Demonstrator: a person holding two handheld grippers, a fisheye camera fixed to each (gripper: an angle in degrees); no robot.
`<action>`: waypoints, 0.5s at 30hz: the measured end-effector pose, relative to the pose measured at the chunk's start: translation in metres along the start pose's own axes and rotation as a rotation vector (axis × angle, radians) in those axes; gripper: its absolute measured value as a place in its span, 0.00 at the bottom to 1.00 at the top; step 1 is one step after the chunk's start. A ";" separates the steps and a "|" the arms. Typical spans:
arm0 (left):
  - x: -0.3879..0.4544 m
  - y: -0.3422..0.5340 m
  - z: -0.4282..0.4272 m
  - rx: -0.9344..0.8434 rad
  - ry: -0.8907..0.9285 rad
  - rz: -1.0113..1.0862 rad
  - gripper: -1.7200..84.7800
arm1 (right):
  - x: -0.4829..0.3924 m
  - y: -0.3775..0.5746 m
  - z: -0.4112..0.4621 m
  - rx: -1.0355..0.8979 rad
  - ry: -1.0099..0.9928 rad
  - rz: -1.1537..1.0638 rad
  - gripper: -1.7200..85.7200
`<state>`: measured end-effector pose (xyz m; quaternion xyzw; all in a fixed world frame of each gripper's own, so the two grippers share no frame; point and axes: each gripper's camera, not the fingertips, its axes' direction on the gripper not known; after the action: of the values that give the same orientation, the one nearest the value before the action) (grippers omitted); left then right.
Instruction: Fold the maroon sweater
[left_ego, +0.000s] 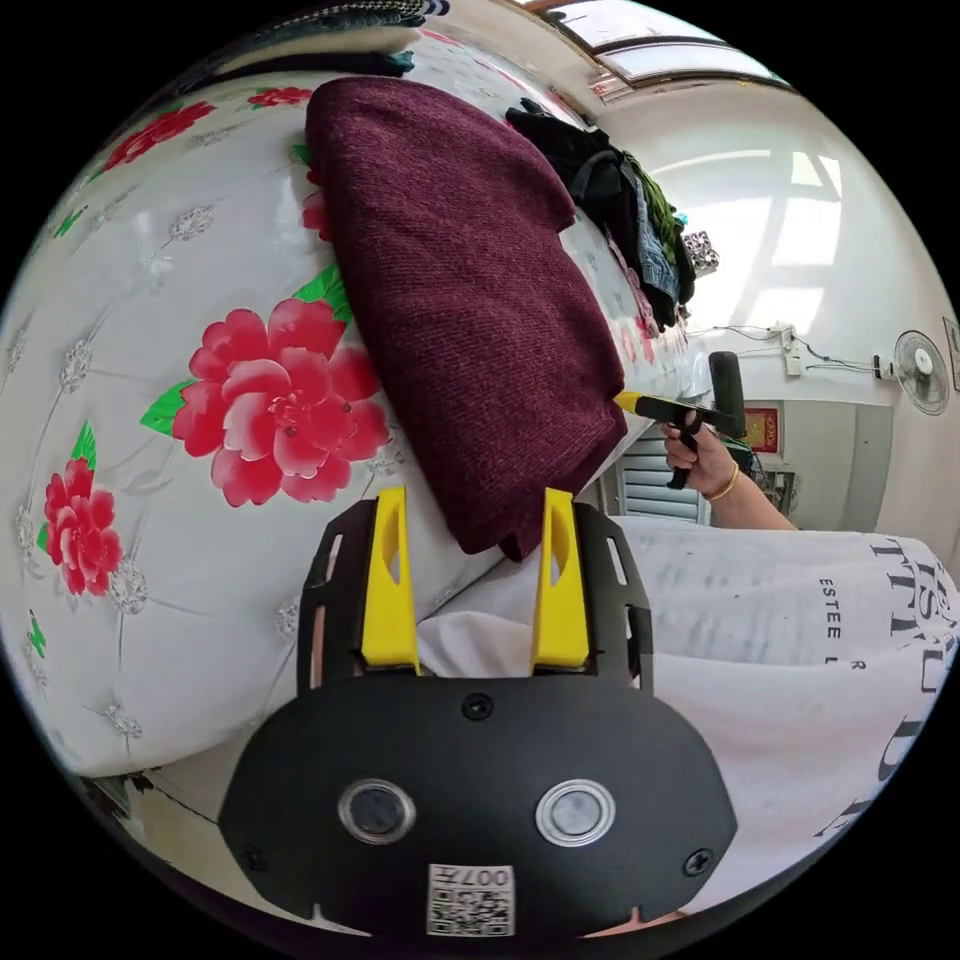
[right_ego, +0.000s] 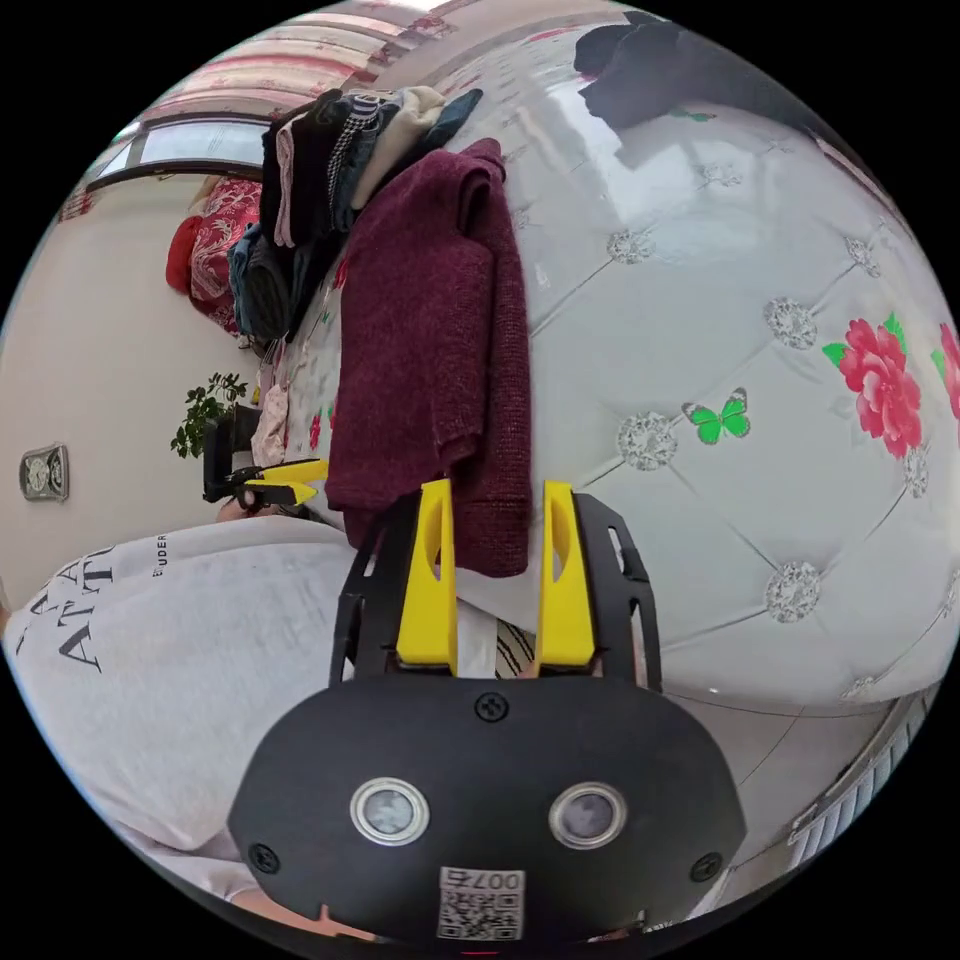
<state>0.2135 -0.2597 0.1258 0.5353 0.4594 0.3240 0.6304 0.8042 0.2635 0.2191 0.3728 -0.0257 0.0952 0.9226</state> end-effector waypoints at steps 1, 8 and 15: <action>0.005 -0.003 -0.002 0.007 -0.053 0.010 0.19 | -0.001 -0.007 0.000 -0.054 -0.030 -0.009 0.14; 0.025 -0.023 -0.031 -0.029 -0.110 0.108 0.07 | -0.006 -0.022 -0.041 -0.120 -0.132 -0.034 0.09; 0.021 0.014 -0.117 0.097 0.258 0.075 0.06 | 0.035 0.019 -0.088 -0.091 -0.548 0.109 0.08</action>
<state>0.1144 -0.1940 0.1337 0.5358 0.5316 0.3909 0.5268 0.8328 0.3434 0.1722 0.3408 -0.2984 0.0392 0.8907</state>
